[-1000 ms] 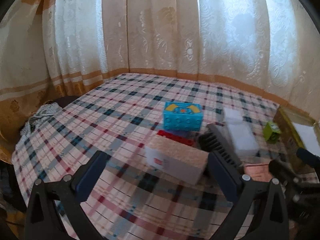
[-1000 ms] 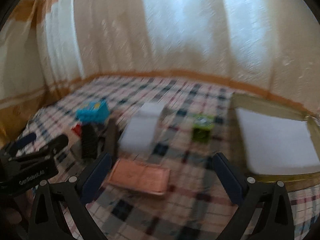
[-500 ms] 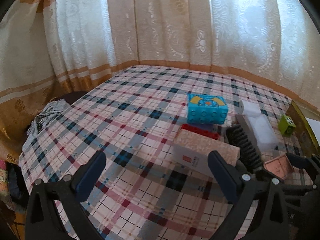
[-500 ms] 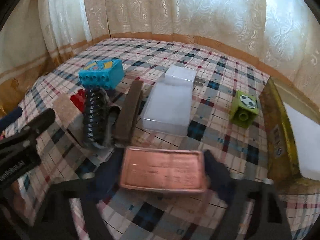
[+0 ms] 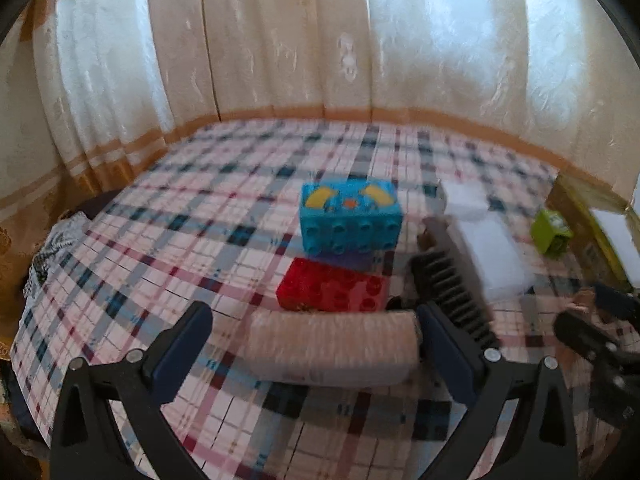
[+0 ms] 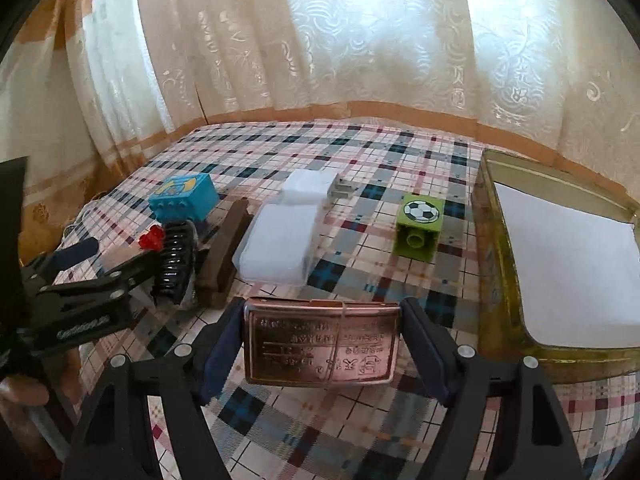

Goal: Organize rigid objects
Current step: 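Close the left tool on the patterned box while the right tool grips the copper plate, then lower the copper plate into the tin with the right tool while the left tool sets the box in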

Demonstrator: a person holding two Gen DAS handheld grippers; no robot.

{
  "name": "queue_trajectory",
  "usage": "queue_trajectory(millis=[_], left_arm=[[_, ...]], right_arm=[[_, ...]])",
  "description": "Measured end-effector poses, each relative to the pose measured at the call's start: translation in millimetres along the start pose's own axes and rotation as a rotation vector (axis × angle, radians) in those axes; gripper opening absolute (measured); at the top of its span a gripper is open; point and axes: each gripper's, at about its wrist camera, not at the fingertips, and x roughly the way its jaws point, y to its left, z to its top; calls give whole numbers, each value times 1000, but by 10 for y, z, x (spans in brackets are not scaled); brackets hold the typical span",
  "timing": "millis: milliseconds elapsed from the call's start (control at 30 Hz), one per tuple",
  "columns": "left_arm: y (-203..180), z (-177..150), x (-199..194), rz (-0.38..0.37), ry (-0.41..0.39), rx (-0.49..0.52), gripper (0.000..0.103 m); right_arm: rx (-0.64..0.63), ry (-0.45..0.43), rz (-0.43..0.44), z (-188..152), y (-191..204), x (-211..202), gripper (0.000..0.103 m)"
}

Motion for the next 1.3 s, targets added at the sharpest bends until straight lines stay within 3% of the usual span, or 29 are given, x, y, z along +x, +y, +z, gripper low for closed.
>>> queue_trajectory(millis=[67, 300, 433, 500, 567, 733, 900, 1100, 1300], left_arm=[[15, -1, 107, 12, 46, -1, 103], [250, -147, 162, -69, 131, -128, 103], [321, -189, 95, -72, 101, -169, 83], [351, -193, 69, -102, 88, -183, 84], [385, -205, 22, -136, 65, -199, 83], [349, -186, -242, -97, -50, -182, 83], [208, -76, -605, -112, -173, -151, 83], [-148, 76, -891, -162, -297, -104, 83], [-634, 173, -967, -225, -324, -27, 83]], right_arm=[[-2, -1, 1, -3, 11, -4, 78], [-35, -15, -3, -38, 58, -18, 78], [-56, -43, -19, -47, 96, -57, 78], [-50, -69, -12, -38, 92, -112, 78], [-41, -99, -3, -24, 80, -172, 78], [-1, -217, 19, 37, -43, -422, 78], [74, -351, -49, 89, -312, -706, 78], [133, -399, -157, 51, -779, -866, 78], [206, -411, -266, -42, -1317, -996, 78]])
